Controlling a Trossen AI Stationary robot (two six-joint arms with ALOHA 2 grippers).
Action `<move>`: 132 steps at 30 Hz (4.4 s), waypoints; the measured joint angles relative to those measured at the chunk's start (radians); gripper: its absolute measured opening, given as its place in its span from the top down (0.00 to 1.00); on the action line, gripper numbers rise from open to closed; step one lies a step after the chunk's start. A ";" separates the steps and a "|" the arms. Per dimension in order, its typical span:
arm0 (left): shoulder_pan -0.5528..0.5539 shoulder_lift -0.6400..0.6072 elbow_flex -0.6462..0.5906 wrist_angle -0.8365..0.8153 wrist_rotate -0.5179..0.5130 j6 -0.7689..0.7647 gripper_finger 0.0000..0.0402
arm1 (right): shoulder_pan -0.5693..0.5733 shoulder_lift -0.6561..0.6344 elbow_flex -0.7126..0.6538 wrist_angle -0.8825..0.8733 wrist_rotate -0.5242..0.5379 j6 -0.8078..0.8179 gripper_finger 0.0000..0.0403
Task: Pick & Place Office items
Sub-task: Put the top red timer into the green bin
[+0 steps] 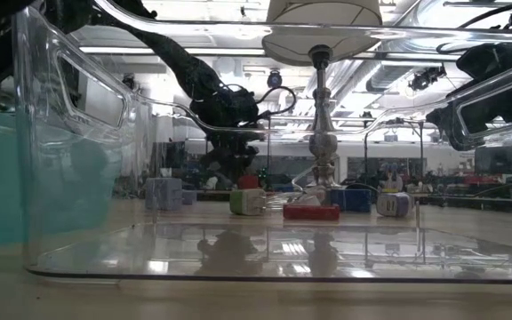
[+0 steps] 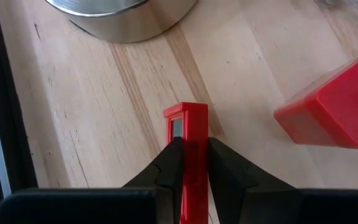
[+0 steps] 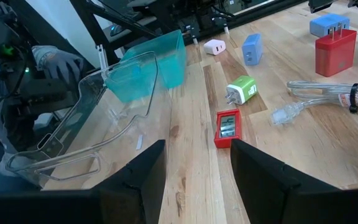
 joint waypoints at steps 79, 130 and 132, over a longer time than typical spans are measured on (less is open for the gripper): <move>-0.070 -0.565 -0.218 -0.474 -0.119 -0.255 0.88 | 0.000 0.000 0.000 0.000 0.000 0.000 0.59; -1.385 -0.922 -0.820 -0.233 -0.615 -1.709 0.88 | 0.000 0.000 0.000 0.000 0.000 0.000 0.59; -1.385 -0.922 -0.857 -0.198 -0.613 -1.729 0.88 | 0.000 0.000 0.000 0.000 0.000 0.000 0.59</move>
